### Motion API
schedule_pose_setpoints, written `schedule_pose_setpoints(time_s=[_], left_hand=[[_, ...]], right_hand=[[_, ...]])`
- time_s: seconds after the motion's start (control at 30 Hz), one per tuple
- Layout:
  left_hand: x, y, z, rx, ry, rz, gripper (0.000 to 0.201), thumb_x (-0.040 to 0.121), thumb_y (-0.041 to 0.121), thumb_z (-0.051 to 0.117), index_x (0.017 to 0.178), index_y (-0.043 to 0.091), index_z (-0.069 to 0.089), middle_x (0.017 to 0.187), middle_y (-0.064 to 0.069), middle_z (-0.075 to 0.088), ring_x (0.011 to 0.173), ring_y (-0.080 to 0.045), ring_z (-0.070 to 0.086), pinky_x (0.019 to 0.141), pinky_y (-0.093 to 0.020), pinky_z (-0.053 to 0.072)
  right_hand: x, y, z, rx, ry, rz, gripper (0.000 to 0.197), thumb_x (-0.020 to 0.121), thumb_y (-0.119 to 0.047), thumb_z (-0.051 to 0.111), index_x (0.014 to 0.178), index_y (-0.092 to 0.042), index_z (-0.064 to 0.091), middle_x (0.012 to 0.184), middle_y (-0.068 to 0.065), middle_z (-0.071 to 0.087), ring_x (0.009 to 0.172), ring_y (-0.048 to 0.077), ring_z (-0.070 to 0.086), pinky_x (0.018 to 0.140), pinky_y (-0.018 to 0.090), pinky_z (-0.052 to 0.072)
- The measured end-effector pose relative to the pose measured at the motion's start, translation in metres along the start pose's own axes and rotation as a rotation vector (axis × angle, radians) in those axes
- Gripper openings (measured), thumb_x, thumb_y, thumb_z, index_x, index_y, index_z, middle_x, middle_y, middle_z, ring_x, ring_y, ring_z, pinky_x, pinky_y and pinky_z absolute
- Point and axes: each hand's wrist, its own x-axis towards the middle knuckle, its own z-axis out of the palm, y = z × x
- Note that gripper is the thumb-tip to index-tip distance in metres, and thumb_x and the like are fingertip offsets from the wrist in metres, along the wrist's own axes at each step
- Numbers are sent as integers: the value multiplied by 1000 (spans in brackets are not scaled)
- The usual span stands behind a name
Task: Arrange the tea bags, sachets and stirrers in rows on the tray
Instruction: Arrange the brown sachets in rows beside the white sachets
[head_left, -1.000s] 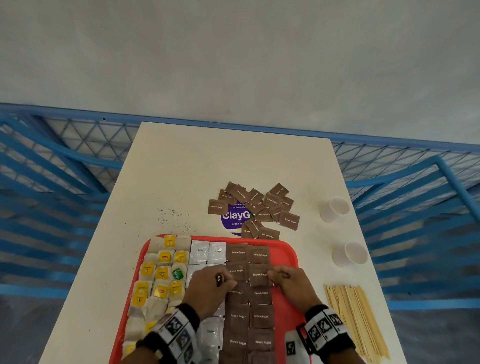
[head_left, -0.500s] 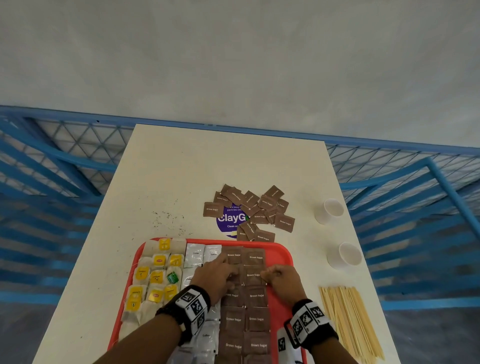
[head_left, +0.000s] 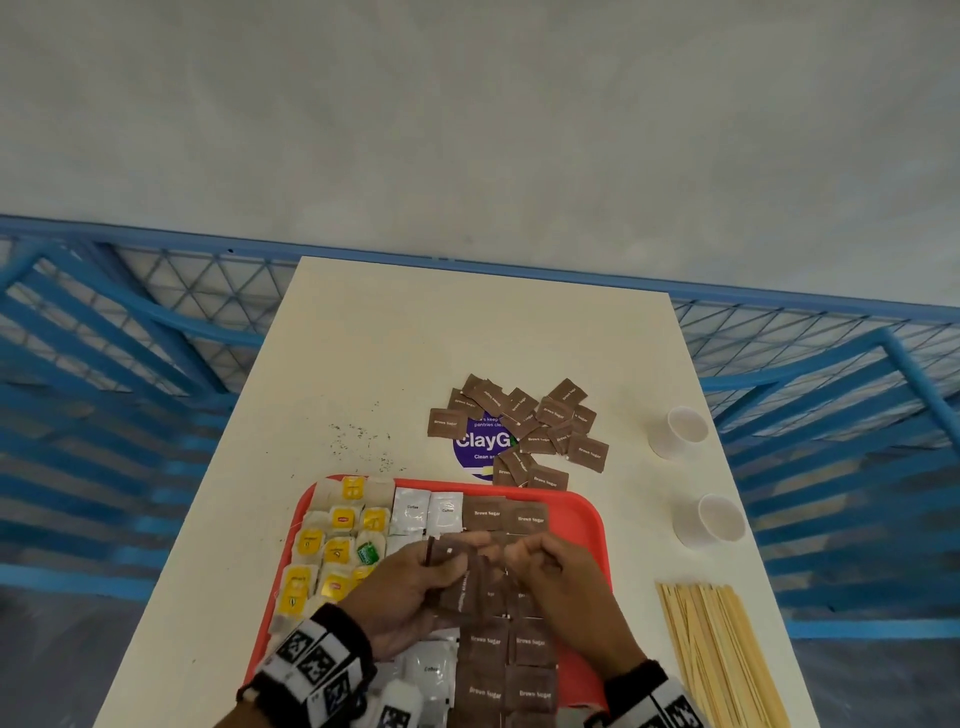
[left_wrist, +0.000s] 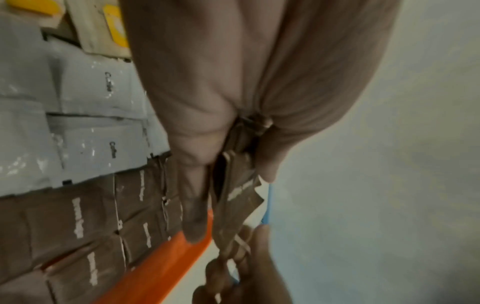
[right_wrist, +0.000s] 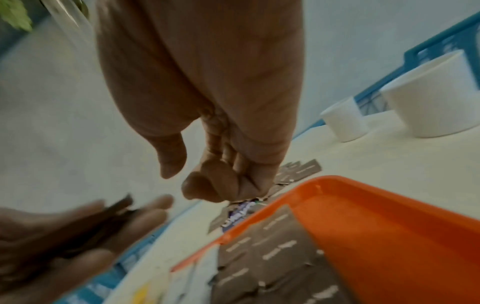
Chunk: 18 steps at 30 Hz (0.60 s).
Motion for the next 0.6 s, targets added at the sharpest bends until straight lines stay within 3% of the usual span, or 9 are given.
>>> schedule_pose_setpoints(time_s=[0.13, 0.27, 0.37, 0.43, 0.53, 0.6], left_hand=[[-5, -6, 12, 125, 156, 63, 29, 85, 10, 68, 112, 0, 72, 113, -28, 69, 95, -35, 71, 78, -45, 62], [-9, -10, 17, 219, 265, 104, 28, 84, 16, 74, 104, -2, 71, 101, -26, 73, 87, -35, 73, 73, -46, 62], [-17, -6, 16, 341, 250, 85, 27, 80, 17, 77, 100, 0, 72, 94, -21, 74, 83, -31, 73, 69, -43, 63], [-21, -4, 15, 447, 210, 48, 27, 81, 17, 78, 100, -2, 71, 91, -20, 73, 79, -30, 71, 66, -40, 63], [-26, -1, 18, 554, 175, 24, 23, 88, 24, 73, 94, 2, 72, 86, -21, 72, 69, -24, 70, 60, -34, 61], [-25, 0, 20, 592, 195, 72, 21, 91, 27, 70, 89, 6, 73, 84, -20, 72, 66, -23, 69, 56, -31, 58]], right_hand=[[-10, -18, 10, -92, 23, -52, 12, 83, -40, 73, 89, -30, 71, 88, -13, 71, 84, 5, 65, 77, 22, 52], [-13, -23, 11, -6, 59, -73, 11, 85, -25, 75, 77, -19, 72, 77, -3, 72, 70, 12, 66, 67, 24, 53], [-18, -24, 8, 195, 35, -5, 16, 89, -21, 70, 78, -9, 70, 71, 9, 70, 60, 16, 62, 60, 26, 50], [-21, -23, 8, 280, -3, 58, 22, 92, -22, 66, 82, -4, 69, 74, 18, 69, 62, 18, 60, 59, 27, 48], [-22, -17, 8, 295, -49, 69, 32, 95, -30, 62, 84, -1, 68, 84, 22, 71, 70, 19, 62, 68, 35, 50], [-22, -14, 8, 260, -65, 50, 40, 94, -39, 62, 84, 0, 66, 86, 27, 67, 70, 19, 59, 68, 36, 47]])
